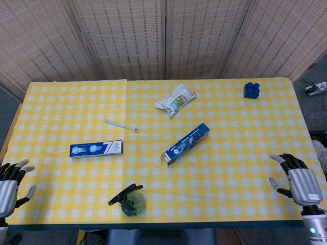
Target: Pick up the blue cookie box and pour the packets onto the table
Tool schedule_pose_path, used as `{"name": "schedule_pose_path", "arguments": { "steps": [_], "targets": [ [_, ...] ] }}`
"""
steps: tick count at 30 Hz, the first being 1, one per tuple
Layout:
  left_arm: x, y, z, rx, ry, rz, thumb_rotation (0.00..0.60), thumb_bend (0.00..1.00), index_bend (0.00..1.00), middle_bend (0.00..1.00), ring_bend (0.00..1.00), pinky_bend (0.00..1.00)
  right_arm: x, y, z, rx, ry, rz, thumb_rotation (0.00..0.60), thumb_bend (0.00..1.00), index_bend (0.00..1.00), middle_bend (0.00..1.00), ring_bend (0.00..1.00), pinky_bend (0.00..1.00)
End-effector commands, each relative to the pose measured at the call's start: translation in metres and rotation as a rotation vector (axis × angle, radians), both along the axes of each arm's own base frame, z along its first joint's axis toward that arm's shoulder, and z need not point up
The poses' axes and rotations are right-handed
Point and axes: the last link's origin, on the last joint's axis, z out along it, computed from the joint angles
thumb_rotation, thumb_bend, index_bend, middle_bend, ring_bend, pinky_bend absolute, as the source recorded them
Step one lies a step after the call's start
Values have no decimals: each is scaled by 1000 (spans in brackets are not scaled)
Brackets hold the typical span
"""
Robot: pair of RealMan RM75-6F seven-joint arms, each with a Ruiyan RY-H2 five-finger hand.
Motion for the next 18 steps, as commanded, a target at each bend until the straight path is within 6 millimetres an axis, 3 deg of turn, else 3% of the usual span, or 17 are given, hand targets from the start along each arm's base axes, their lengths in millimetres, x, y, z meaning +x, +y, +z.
{"name": "schedule_pose_path", "arguments": {
  "steps": [1,9,18],
  "targets": [
    [0,0,0,-1,0,0,600,333,352,195,180,88,0,0,-1,4,1,0,600,266,229,287,179,255],
    [-2,-1,0,-2,0,4,600,333,352,195,180,88,6,-13,2,35,30,31,600,266,229,287,179,255],
    [-4,-7,2,11,-11,11,600,333,352,195,180,88,42,-75,-3,192,93,147,600,266,229,273,179,255]
  ]
}}
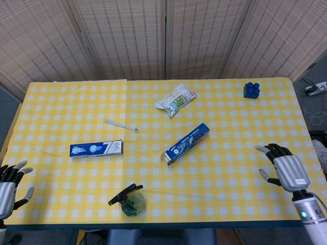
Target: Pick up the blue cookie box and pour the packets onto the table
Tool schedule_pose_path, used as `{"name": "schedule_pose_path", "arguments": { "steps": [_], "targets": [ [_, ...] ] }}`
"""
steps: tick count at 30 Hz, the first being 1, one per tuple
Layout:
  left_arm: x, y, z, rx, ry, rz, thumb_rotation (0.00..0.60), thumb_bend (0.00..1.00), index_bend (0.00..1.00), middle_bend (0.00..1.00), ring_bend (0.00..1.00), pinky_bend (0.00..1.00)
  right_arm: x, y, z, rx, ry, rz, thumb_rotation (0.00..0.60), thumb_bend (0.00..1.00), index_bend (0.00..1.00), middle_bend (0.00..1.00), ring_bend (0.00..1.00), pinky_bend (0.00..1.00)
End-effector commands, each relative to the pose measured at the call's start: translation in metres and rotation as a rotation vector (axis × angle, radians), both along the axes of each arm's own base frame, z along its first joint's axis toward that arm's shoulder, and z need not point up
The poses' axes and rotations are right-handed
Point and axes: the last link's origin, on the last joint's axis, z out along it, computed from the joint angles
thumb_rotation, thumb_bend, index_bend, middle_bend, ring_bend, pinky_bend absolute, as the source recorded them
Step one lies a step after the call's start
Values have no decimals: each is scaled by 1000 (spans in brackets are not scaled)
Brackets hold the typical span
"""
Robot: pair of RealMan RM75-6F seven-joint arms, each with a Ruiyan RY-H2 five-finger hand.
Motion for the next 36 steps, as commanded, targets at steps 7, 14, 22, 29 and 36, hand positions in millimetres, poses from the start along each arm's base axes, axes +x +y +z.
{"name": "schedule_pose_path", "arguments": {
  "steps": [7,14,22,29,36],
  "targets": [
    [0,-4,4,15,-2,1,600,333,352,195,180,88,47,-77,-21,169,79,105,600,266,229,261,179,256],
    [0,-6,5,20,1,4,600,333,352,195,180,88,61,-115,-45,220,134,108,600,262,229,258,180,255],
    [0,-8,5,18,3,10,600,333,352,195,180,88,69,-147,-75,240,188,101,600,201,217,251,165,256],
    [-3,-11,4,16,5,25,600,333,352,195,180,88,78,-174,-103,262,215,74,600,182,158,197,121,256],
    [-7,-12,5,21,8,43,600,333,352,195,180,88,90,-196,-130,275,250,68,600,182,158,180,121,256]
  ]
}}
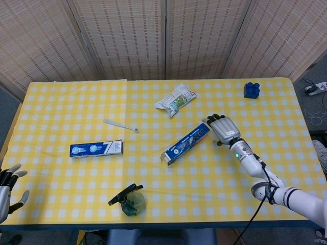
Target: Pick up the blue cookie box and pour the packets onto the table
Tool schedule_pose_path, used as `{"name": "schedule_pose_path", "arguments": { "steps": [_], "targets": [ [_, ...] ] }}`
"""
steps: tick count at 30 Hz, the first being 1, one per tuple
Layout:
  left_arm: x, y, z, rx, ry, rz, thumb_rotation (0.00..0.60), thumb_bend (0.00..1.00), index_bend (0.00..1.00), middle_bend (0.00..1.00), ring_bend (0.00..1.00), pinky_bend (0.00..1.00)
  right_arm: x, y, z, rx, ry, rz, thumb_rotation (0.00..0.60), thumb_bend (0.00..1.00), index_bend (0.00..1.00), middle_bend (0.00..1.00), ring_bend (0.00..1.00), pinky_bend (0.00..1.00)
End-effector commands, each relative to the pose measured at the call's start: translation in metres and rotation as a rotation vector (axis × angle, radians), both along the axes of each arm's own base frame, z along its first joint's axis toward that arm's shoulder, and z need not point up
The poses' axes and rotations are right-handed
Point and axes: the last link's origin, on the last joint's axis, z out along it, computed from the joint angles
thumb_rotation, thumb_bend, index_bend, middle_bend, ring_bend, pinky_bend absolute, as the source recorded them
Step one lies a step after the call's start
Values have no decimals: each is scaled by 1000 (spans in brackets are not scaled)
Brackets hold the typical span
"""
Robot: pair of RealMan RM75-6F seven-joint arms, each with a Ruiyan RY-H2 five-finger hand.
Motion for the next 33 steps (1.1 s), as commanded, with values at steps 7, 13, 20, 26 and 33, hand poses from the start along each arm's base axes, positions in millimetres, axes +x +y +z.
{"name": "schedule_pose_path", "arguments": {
  "steps": [7,13,20,26,33],
  "targets": [
    [-3,0,-2,-6,1,15,600,333,352,194,180,88,12,-25,-33,33,51,-29,600,183,158,180,121,256],
    [-5,-2,-1,-3,1,23,600,333,352,195,181,88,16,-31,-47,47,67,-39,600,186,158,204,121,256],
    [-7,-4,-4,-14,-5,31,600,333,353,194,180,88,10,-30,-51,53,70,-57,600,238,317,361,157,257],
    [-6,-1,-7,-21,-10,24,600,333,353,195,180,88,6,-24,-45,44,55,-40,600,255,491,474,247,262],
    [-5,1,-9,-28,-15,17,600,333,353,195,181,88,14,-10,-17,15,-24,26,600,258,564,521,289,281]
  ]
}}
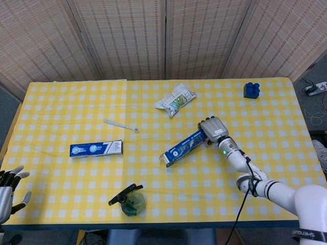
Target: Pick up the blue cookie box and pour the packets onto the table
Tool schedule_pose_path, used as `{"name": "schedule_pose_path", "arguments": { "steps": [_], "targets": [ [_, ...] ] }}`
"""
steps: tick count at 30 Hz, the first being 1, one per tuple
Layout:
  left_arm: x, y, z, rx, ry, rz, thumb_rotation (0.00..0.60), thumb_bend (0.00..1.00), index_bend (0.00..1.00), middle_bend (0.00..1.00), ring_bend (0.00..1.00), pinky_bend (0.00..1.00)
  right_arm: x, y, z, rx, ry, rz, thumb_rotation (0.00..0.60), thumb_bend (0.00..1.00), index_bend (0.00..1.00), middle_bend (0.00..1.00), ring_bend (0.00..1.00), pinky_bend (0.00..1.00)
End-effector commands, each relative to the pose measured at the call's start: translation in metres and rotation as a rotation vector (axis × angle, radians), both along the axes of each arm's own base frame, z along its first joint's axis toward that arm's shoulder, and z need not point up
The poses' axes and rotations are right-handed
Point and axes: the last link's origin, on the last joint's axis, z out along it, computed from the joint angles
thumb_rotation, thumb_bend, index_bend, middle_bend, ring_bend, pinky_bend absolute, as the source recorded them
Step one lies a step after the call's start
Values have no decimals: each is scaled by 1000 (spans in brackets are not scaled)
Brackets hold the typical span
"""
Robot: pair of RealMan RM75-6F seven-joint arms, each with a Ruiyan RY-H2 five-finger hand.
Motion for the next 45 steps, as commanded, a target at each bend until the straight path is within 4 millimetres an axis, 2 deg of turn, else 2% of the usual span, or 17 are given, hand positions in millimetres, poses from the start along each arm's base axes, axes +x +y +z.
{"name": "schedule_pose_path", "arguments": {
  "steps": [1,6,11,16,25,33,45],
  "targets": [
    [0,0,0,-2,-1,-2,600,333,353,195,181,88,6,9,21,-23,-57,40,600,258,564,524,291,281],
    [-1,0,-2,-9,-3,-1,600,333,353,195,181,88,22,19,48,-49,-66,128,600,258,572,526,294,283],
    [0,0,-2,-3,-4,-5,600,333,353,195,181,88,30,20,68,-66,133,248,600,258,573,526,294,283],
    [0,1,-4,-11,-7,-8,600,333,353,195,181,88,37,19,80,-107,248,299,600,259,574,525,294,283],
    [0,1,-4,-12,-11,-10,600,333,354,195,181,88,52,11,90,-205,490,422,600,259,573,511,294,283],
    [-5,-1,-2,-5,-11,5,600,333,355,195,181,88,58,5,106,-273,475,398,600,259,573,508,294,283],
    [-3,1,-3,-4,-13,-10,600,333,354,195,181,88,48,-4,154,-405,420,302,600,259,573,508,294,283]
  ]
}}
